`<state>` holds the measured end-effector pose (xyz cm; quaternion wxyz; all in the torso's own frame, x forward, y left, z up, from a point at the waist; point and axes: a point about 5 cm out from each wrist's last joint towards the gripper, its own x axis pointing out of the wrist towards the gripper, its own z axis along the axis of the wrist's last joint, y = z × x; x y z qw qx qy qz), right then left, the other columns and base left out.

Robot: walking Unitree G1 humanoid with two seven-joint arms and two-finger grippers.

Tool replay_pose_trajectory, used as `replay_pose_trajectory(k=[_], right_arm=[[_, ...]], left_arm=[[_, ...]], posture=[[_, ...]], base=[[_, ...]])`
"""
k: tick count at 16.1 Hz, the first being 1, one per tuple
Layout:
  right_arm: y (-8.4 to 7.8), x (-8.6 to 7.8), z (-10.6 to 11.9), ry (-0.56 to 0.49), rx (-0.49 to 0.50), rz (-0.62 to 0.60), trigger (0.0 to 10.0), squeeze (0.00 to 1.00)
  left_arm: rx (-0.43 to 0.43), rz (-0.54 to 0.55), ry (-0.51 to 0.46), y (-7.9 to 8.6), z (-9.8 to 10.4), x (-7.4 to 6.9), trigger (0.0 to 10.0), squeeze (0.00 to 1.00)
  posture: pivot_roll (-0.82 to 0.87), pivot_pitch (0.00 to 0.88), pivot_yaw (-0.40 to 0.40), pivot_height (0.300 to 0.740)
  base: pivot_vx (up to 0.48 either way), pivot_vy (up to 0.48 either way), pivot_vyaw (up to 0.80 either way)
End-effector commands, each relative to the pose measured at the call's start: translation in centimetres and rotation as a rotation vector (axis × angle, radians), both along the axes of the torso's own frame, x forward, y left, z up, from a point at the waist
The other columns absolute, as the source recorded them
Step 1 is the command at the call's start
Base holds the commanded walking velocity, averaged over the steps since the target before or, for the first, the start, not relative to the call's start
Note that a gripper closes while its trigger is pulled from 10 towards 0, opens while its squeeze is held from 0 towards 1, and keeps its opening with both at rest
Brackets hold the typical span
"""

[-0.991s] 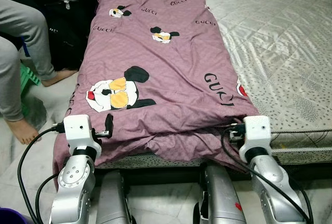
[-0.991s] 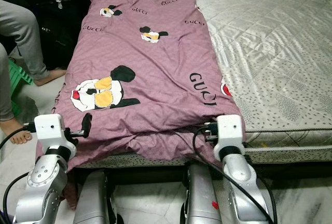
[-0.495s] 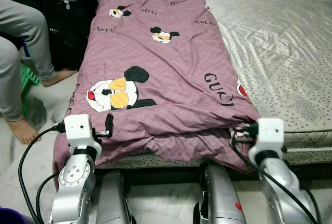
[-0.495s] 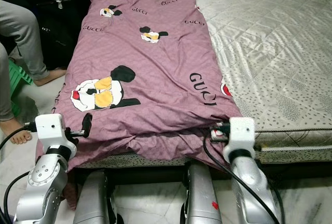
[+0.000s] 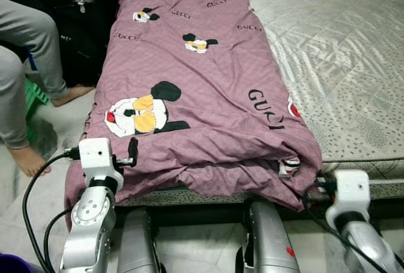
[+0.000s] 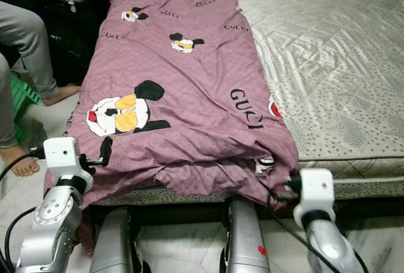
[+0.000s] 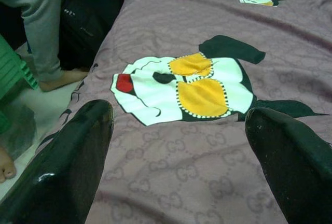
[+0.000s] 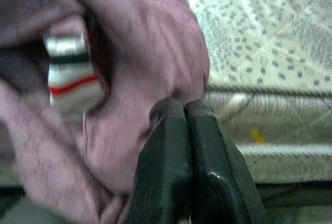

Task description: Clean up the room

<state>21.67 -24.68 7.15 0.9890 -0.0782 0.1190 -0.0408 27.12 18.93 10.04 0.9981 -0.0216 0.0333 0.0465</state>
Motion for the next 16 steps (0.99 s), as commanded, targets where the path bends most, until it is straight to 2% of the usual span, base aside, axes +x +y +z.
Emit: replay_pose_trajectory(k=[1, 3, 4, 5, 9, 11, 13, 14, 15, 16], right_arm=[[-0.4, -0.5, 0.1, -0.008, 0.004, 0.009, 0.0, 0.0], [-0.2, -0.8, 0.3, -0.017, 0.041, 0.053, 0.0, 0.0], [0.6, -0.5, 1.0, -0.049, 0.068, 0.113, 9.5, 1.0], [1.2, -0.4, 1.5, -0.076, 0.086, 0.162, 10.0, 1.0], [3.7, 0.5, 2.8, -0.073, 0.187, 0.272, 10.0, 1.0], [4.4, 1.2, 2.5, -0.032, 0.136, 0.286, 10.0, 1.0], [5.1, 2.6, 3.0, -0.061, 0.142, 0.229, 10.0, 1.0], [5.8, 4.1, 3.8, -0.089, 0.063, 0.179, 10.0, 1.0], [6.0, 4.4, 4.0, -0.097, 0.063, 0.174, 10.0, 1.0], [6.3, 4.9, 4.3, -0.106, 0.01, 0.167, 10.0, 1.0]], left_arm=[[0.008, 0.011, 0.006, 0.5, -0.1, -0.1, 10.0, 0.0], [0.01, 0.014, 0.005, 0.6, -0.1, -0.1, 10.0, 0.0], [0.01, 0.013, 0.005, 0.6, -0.1, 0.0, 10.0, 0.0], [0.01, 0.011, 0.006, 0.5, -0.1, 0.0, 10.0, 0.0], [0.008, -0.004, 0.005, 0.3, -0.1, 0.0, 10.0, 0.0], [0.009, -0.006, 0.007, 0.3, -0.2, 0.0, 10.0, 0.0], [0.008, -0.012, 0.006, 0.1, -0.1, 0.0, 10.0, 0.0], [0.035, -0.068, 0.014, -0.6, -0.2, 0.0, 10.0, 0.0], [0.038, -0.091, 0.013, -1.0, -0.1, -0.1, 10.0, 0.0], [0.044, -0.142, 0.021, -1.7, -0.2, -0.5, 10.0, 0.0]], posture=[[0.0, 0.112, 0.075, 0.522], [-0.01, 0.113, 0.076, 0.522], [-0.01, 0.113, 0.078, 0.522], [-0.01, 0.112, 0.079, 0.522], [-0.01, 0.111, 0.083, 0.522], [-0.01, 0.113, 0.084, 0.522], [-0.01, 0.115, 0.08, 0.522], [0.0, 0.116, 0.077, 0.522], [0.0, 0.117, 0.075, 0.522], [0.01, 0.119, 0.074, 0.522]], base=[[0.0, 0.0, 0.0], [0.0, 0.0, 0.0], [0.0, 0.0, 0.0], [0.0, 0.0, 0.0], [0.0, 0.0, 0.0], [0.0, 0.0, 0.0], [0.0, 0.0, 0.0], [0.0, 0.0, 0.0], [0.0, 0.0, 0.0], [0.0, 0.0, 0.0]])
